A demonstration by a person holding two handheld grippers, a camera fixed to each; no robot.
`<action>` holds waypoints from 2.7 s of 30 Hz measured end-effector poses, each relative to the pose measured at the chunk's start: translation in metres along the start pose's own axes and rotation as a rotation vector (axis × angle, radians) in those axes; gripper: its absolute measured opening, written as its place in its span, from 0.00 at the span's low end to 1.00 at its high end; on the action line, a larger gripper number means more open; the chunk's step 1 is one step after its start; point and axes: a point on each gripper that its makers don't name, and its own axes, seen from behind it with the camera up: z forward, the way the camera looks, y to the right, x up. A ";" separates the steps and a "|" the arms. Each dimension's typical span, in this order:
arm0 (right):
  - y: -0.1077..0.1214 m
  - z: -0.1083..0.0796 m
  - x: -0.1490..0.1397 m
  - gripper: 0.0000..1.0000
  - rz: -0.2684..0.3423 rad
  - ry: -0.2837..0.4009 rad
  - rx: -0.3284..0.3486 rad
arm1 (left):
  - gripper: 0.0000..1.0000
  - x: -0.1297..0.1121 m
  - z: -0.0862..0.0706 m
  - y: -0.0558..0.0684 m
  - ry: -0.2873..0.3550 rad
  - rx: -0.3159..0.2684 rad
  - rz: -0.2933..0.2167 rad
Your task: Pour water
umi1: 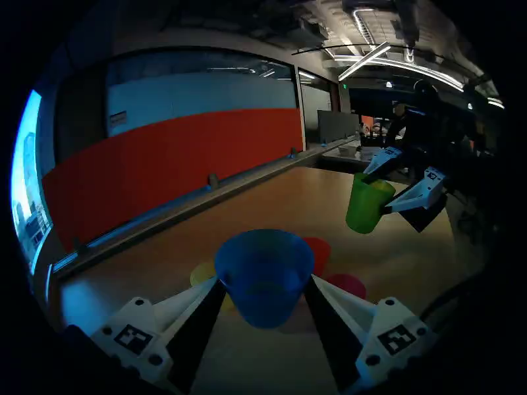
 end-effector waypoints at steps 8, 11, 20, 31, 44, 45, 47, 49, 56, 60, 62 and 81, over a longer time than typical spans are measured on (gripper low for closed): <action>-0.007 -0.008 0.014 0.90 -0.025 0.017 -0.002 | 0.81 0.016 -0.017 0.003 0.056 0.019 -0.021; -0.009 -0.010 0.017 0.90 -0.033 0.020 -0.003 | 0.81 0.024 -0.023 0.002 0.083 0.023 -0.039; -0.016 -0.013 0.023 0.90 -0.040 0.031 0.001 | 0.81 0.043 -0.035 0.000 0.162 0.023 -0.115; -0.020 -0.012 0.023 0.90 -0.041 0.034 0.009 | 0.81 0.053 -0.040 0.000 0.204 0.028 -0.121; -0.016 -0.013 0.026 0.90 -0.022 0.064 0.001 | 0.81 0.053 -0.038 0.000 0.198 0.030 -0.113; -0.016 -0.013 0.026 0.90 -0.022 0.065 0.001 | 0.81 0.053 -0.038 -0.001 0.198 0.031 -0.114; -0.016 -0.013 0.026 0.91 -0.023 0.067 0.000 | 0.81 0.053 -0.037 -0.002 0.198 0.034 -0.113; -0.016 -0.012 0.025 0.91 -0.023 0.068 -0.001 | 0.81 0.052 -0.037 -0.002 0.196 0.033 -0.114; -0.017 -0.009 0.031 0.91 -0.009 0.091 0.005 | 0.81 0.050 -0.035 -0.002 0.196 0.030 -0.119; -0.018 -0.007 0.034 0.91 -0.007 0.105 0.007 | 0.81 0.050 -0.035 -0.003 0.198 0.028 -0.123; -0.019 -0.006 0.035 0.91 -0.008 0.108 0.009 | 0.81 0.051 -0.035 -0.003 0.199 0.027 -0.124; -0.031 0.003 0.040 0.90 0.022 0.135 0.048 | 0.81 0.054 -0.039 0.003 0.203 0.015 -0.069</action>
